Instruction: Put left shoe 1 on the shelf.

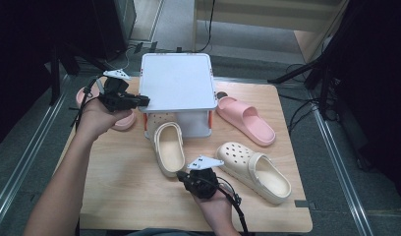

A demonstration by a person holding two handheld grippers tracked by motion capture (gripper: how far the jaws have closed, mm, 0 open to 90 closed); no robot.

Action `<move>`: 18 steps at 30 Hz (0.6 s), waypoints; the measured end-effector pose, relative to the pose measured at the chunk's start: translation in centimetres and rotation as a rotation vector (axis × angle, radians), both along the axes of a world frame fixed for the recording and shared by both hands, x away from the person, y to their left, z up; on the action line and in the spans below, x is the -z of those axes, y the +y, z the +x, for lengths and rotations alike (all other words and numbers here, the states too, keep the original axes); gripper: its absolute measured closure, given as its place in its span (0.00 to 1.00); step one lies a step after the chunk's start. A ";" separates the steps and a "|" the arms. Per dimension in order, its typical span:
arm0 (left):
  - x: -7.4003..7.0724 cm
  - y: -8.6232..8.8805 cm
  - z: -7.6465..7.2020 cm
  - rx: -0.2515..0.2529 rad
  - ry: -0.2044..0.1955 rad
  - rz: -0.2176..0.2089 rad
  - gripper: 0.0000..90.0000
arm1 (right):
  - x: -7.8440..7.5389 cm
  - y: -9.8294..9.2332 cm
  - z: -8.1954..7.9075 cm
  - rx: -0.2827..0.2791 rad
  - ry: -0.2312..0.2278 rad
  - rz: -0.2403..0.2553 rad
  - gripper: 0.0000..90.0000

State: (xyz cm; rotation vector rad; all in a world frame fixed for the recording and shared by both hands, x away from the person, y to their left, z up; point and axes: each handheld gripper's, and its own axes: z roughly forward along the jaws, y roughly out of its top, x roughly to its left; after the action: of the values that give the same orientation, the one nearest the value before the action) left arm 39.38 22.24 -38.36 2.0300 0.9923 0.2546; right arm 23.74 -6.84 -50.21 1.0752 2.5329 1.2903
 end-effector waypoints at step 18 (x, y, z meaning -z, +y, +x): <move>0.0 0.0 0.0 -0.010 0.004 0.008 0.96 | 2.1 2.0 1.4 -0.025 0.017 -0.087 0.99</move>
State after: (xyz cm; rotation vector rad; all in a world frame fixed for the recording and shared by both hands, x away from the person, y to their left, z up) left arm 39.35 22.27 -38.32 2.0339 1.0056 0.2597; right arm 25.16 -4.81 -52.35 1.0448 2.5965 1.1702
